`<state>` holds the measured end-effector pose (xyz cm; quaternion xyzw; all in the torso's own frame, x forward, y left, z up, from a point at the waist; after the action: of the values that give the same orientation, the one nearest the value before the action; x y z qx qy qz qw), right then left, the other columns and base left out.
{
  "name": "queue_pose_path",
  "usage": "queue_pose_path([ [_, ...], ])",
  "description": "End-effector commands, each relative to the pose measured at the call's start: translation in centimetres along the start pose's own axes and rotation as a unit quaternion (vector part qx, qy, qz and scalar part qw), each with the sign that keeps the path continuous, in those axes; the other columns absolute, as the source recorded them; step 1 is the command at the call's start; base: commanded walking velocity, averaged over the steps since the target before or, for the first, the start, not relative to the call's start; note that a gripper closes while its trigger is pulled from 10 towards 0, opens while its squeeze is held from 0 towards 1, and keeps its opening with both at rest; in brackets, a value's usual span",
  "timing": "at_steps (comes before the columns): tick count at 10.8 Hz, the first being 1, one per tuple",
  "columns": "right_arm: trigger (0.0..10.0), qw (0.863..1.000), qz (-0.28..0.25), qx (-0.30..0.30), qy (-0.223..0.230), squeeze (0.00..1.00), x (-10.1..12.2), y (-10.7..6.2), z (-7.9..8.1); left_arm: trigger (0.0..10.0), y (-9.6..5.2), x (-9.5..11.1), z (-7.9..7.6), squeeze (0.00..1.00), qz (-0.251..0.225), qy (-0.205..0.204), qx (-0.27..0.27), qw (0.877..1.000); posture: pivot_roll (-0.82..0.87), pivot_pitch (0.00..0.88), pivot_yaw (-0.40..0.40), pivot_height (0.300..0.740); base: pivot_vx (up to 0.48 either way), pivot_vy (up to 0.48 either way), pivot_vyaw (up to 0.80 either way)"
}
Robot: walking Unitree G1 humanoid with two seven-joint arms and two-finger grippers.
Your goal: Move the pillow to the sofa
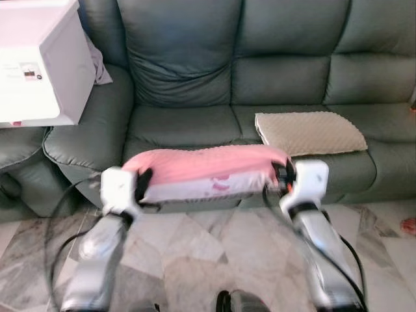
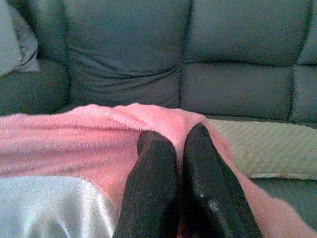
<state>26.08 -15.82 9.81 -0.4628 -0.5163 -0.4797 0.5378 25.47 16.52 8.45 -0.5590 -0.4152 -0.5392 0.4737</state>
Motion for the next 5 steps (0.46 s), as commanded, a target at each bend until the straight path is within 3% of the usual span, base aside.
queue_pose_path([
  [1,10.0,0.999,-0.013,-0.022,-0.019,0.00,1.0,-0.8,-1.5,10.0,-0.8,0.6,1.5,0.00,-0.005,0.016,0.025,1.000,0.02,0.000,-0.055,0.740,0.000,0.000,0.00],
  [2,10.0,0.999,0.004,-0.019,-0.028,0.00,0.3,-2.1,-1.8,10.0,-1.4,0.5,1.7,0.00,0.000,0.017,0.030,0.999,0.02,0.000,-0.054,0.740,0.000,0.000,0.00],
  [3,10.0,0.999,0.007,-0.019,-0.030,0.00,0.3,-2.3,-1.8,10.0,-1.4,0.6,1.7,0.00,0.000,0.017,0.030,0.999,0.02,0.000,-0.055,0.740,0.000,0.000,0.00],
  [5,10.0,0.999,0.011,-0.020,-0.028,0.00,0.5,-2.2,-1.7,10.0,-1.4,0.7,0.6,0.00,0.001,0.007,0.013,1.000,0.02,0.000,-0.048,0.740,0.300,0.000,0.00],
])
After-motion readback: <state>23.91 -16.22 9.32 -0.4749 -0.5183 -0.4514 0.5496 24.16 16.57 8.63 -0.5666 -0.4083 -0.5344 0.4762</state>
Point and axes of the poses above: a point about 5 cm out from each wrist's last joint towards the gripper, its own y axis pointing out of the wrist towards the gripper, its own x axis along the axis of the wrist's last joint, z = x × y, the point moved 1 cm from there along y, pointing out of the wrist towards the gripper, and after that the axes turned 3 degrees about y, right-handed, at the moved point
